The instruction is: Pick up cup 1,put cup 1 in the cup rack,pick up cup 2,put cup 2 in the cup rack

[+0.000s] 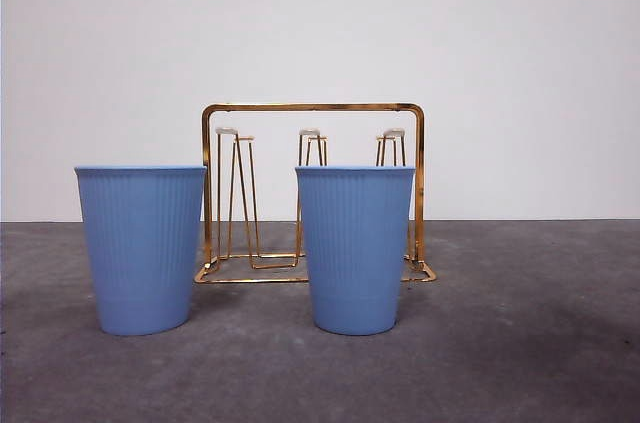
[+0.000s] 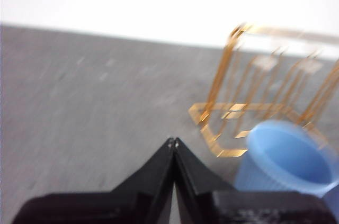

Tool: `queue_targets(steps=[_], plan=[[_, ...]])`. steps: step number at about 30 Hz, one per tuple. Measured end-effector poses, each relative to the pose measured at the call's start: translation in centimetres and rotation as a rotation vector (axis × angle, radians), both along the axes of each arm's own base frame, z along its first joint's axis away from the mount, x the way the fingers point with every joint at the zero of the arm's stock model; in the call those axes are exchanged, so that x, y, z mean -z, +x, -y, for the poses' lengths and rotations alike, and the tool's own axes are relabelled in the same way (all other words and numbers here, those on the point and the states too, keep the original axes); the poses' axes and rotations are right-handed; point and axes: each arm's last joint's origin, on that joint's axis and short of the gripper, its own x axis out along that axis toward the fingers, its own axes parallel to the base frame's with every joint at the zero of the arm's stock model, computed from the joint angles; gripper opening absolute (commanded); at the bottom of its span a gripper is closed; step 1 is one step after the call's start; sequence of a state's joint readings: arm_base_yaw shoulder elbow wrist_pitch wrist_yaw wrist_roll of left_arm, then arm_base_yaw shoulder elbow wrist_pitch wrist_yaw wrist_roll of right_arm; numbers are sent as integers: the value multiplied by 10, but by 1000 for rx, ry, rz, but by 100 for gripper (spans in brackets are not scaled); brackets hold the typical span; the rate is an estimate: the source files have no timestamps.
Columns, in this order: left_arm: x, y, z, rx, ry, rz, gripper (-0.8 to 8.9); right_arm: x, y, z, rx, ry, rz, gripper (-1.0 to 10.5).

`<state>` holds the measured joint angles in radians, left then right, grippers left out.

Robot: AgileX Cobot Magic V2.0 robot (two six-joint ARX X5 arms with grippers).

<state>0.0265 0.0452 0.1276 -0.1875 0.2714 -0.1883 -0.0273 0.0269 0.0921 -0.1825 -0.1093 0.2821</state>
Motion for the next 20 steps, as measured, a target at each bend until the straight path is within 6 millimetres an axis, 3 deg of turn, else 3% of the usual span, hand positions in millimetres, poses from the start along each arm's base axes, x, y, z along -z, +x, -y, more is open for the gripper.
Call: queue_targets(steps=[6,14,20], plan=[[-41,-7,3,98,-56,-28,-6,-50,-6,-2,-76,33,23,-9],[-99,-13,8,262,-85,-100,-6,-115,-5,-8,-275,23,-165,-9],[-130,-14,10,352,-70,-227,-6,-162,-4,-10,-407,-67,-340,-9]])
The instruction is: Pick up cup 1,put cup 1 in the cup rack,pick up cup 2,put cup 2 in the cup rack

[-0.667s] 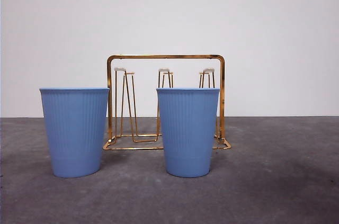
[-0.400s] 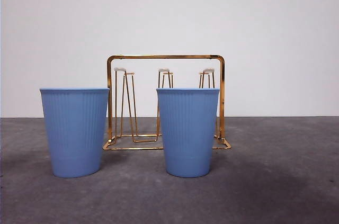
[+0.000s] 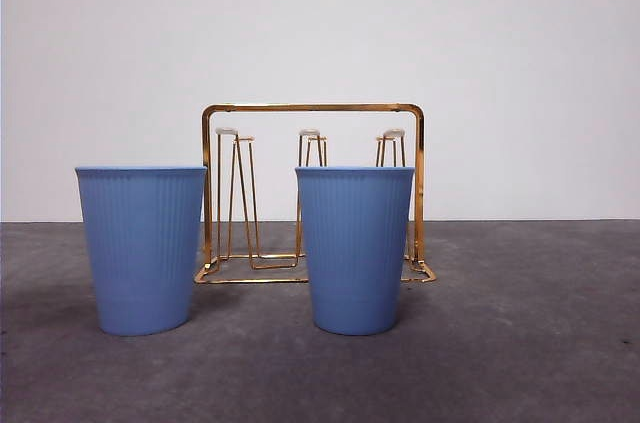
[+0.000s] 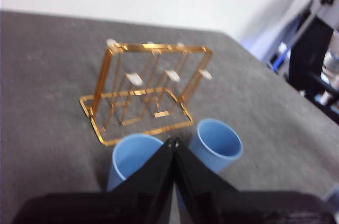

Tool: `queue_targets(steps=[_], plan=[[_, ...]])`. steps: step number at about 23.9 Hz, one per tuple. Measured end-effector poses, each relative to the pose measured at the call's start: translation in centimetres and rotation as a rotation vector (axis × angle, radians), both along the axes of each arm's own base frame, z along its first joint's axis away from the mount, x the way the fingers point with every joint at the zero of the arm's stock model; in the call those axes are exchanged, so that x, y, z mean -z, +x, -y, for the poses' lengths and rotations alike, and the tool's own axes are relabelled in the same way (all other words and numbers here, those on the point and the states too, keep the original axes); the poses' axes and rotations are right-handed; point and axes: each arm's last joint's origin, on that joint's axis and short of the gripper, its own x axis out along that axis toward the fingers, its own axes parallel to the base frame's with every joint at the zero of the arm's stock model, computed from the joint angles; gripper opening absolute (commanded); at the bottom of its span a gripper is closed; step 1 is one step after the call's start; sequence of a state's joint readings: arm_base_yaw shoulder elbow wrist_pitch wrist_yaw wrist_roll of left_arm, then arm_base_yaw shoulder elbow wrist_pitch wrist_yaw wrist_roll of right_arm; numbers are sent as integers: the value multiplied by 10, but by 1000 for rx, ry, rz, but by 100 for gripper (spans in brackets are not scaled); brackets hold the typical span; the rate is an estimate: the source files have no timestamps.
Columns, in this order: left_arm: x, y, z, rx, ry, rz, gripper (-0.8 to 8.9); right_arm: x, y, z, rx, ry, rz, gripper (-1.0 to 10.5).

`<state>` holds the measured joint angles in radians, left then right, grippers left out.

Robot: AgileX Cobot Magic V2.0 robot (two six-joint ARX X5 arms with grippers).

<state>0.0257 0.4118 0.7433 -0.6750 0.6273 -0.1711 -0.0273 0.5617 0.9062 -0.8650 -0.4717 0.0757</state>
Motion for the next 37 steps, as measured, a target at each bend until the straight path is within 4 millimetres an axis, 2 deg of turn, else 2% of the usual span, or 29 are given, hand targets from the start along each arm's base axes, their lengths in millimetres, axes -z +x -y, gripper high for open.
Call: queue_targets(steps=[4,9,17,18,19,21,22,24,27,30,34,37], plan=[[-19,-1,2,49,48,-65,-6,-23,1,-2,-111,-53,-103,-9],[-39,-1,6,127,98,-97,-6,-42,4,-4,-210,-79,-149,-9],[-51,3,11,200,117,-94,6,-50,5,-8,-278,-107,-158,8],[-51,3,11,201,117,-97,68,-51,6,-9,-281,-107,-151,55],[-51,5,11,203,116,-101,224,-51,7,-9,-287,-103,-143,166],[-51,7,12,236,100,-110,613,-52,7,-10,-312,-82,-132,443],[-50,9,13,260,87,-117,661,-52,8,-10,-327,-69,-130,541],[-51,13,16,316,58,-124,660,-53,12,-13,-363,-46,-122,549],[-51,19,20,386,25,-130,660,-52,29,-18,-393,-22,-139,536],[-54,25,25,471,-20,-114,660,-44,57,-31,-423,-7,-212,536],[-57,30,32,579,-84,-114,660,-21,103,-67,-415,-97,-317,536],[-56,33,36,615,-97,-140,660,5,133,-103,-398,-191,-401,535]])
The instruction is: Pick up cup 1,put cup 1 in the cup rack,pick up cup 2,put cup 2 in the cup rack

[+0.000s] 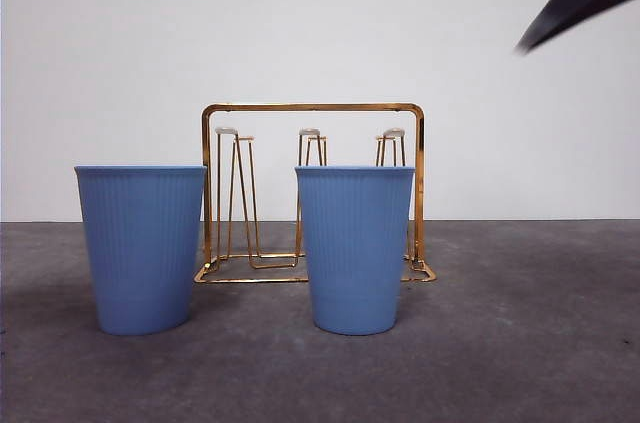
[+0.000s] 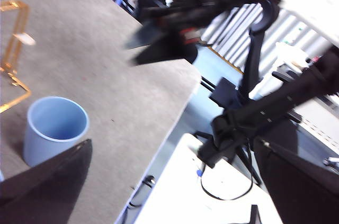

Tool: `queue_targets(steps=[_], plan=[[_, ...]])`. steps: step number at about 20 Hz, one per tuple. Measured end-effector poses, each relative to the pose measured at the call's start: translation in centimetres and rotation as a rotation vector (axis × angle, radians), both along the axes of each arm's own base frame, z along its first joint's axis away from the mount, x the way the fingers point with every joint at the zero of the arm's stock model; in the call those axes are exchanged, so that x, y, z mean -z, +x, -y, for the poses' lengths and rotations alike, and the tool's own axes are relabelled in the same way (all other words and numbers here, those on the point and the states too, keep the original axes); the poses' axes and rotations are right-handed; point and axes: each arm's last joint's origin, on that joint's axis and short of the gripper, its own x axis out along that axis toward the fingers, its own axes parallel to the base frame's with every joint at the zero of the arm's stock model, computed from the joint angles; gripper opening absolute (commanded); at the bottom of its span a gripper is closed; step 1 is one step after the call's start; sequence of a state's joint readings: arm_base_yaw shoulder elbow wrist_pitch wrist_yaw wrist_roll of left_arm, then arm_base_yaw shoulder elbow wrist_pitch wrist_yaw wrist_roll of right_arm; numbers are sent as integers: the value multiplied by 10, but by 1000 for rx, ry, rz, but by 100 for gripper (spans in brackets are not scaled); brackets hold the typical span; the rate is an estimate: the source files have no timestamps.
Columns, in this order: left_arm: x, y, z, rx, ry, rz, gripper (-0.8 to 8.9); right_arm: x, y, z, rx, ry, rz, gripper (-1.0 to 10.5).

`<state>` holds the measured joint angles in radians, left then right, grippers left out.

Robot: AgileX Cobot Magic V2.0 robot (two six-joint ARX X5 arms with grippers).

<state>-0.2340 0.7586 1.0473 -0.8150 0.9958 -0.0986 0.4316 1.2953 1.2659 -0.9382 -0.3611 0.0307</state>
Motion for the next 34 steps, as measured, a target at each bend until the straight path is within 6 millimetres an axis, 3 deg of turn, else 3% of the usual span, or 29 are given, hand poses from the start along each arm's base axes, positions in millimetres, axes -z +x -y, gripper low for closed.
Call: queue_targets(steps=[4,8,10,12,17,19,21,23,30,32,34], plan=[[1,2,3,22,1,-10,660,40,25,-41,4,-146,-53,532],[0,5,6,33,-8,-6,660,68,38,-65,11,-217,-70,530],[0,6,6,34,-11,-12,660,79,44,-71,26,-238,-77,490],[0,6,7,39,-10,-14,660,88,50,-75,40,-243,-89,377],[1,8,10,51,-10,-29,660,105,58,-82,52,-253,-116,355],[1,9,10,51,-9,-37,660,112,60,-84,55,-264,-138,198],[2,9,10,49,-10,-46,660,117,62,-85,49,-264,-157,114],[2,10,10,48,-10,-48,660,117,61,-86,35,-240,-175,-4],[0,13,11,39,-27,-50,659,116,56,-83,-9,-267,-208,-17],[-5,15,12,30,-56,-25,659,100,48,-78,-25,-259,-177,-17],[-13,18,13,24,-102,10,659,65,34,-68,-27,-199,-77,-16]])
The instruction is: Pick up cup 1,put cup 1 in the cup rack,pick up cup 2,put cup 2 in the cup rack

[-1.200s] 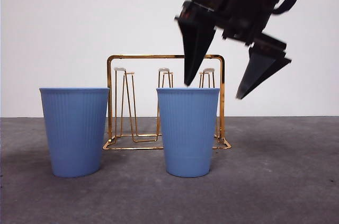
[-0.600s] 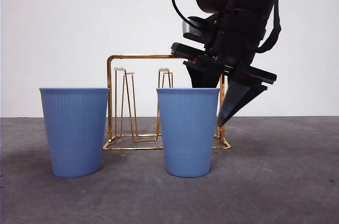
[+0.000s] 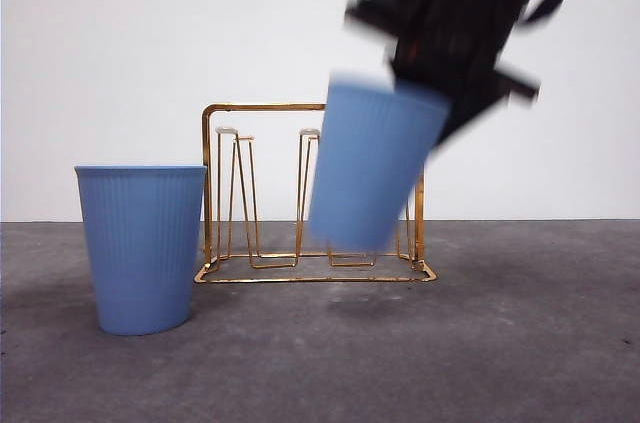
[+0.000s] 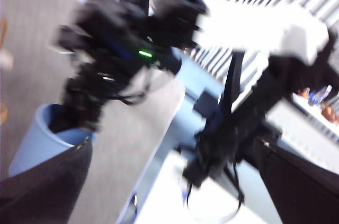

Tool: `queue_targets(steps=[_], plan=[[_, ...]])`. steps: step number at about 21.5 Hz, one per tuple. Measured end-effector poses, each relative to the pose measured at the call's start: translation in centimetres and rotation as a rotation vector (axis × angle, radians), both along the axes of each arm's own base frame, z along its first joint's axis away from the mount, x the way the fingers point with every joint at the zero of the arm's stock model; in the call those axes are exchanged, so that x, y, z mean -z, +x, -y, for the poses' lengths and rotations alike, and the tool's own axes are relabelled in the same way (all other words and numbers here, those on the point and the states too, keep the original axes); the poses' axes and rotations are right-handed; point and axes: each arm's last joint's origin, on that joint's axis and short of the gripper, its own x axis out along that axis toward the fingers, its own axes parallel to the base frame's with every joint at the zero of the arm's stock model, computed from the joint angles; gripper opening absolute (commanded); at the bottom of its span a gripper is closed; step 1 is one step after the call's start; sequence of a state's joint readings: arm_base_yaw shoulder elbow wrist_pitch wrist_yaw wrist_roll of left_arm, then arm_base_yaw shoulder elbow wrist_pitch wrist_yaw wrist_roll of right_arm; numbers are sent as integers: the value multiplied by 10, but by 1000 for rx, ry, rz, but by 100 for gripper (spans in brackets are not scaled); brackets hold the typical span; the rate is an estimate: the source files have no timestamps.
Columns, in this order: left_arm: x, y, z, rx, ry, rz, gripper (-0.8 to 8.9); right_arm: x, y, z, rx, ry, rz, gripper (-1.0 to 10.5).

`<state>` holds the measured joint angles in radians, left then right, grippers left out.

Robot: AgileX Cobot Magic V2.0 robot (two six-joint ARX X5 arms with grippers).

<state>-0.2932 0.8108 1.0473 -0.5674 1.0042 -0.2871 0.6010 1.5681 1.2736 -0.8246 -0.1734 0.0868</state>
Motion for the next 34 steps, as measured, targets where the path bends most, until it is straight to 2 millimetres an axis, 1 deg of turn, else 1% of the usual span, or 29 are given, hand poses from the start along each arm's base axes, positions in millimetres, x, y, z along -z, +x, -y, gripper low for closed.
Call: queue_targets(steps=[3,4,5,6,7,8,9,11,13,14,16,20,23,29,34], plan=[[-16,6,3,20,-97,58,659,-68,-37,25,-2,161,233,-16],[-22,8,4,22,-135,83,659,-94,-54,37,1,242,346,-16],[-28,10,6,29,-167,104,659,-115,-70,48,3,314,448,-16],[-34,12,9,41,-207,129,659,-141,-91,62,5,411,584,-16],[-39,13,12,44,-241,144,659,-160,-109,75,10,496,696,-16],[-45,15,17,40,-286,161,659,-182,-131,90,15,602,828,-16],[-48,17,22,40,-322,172,659,-196,-148,101,17,679,928,-16],[-53,20,31,49,-379,186,659,-213,-170,117,16,776,1058,-16],[-56,22,42,65,-436,197,659,-224,-186,127,12,847,1150,-16],[-58,23,49,77,-469,203,659,-228,-190,130,9,875,1183,-16],[-60,24,63,108,-533,213,659,-231,-191,130,7,897,1212,-16],[-60,24,92,159,-661,235,659,-234,-186,127,0,930,1229,-16],[-58,23,109,167,-752,256,659,-236,-181,122,-17,968,1222,-16],[-53,26,128,115,-879,271,659,-240,-172,115,-52,1042,1202,-16],[-46,32,139,83,-936,277,659,-238,-163,104,-66,1070,1152,-16]])
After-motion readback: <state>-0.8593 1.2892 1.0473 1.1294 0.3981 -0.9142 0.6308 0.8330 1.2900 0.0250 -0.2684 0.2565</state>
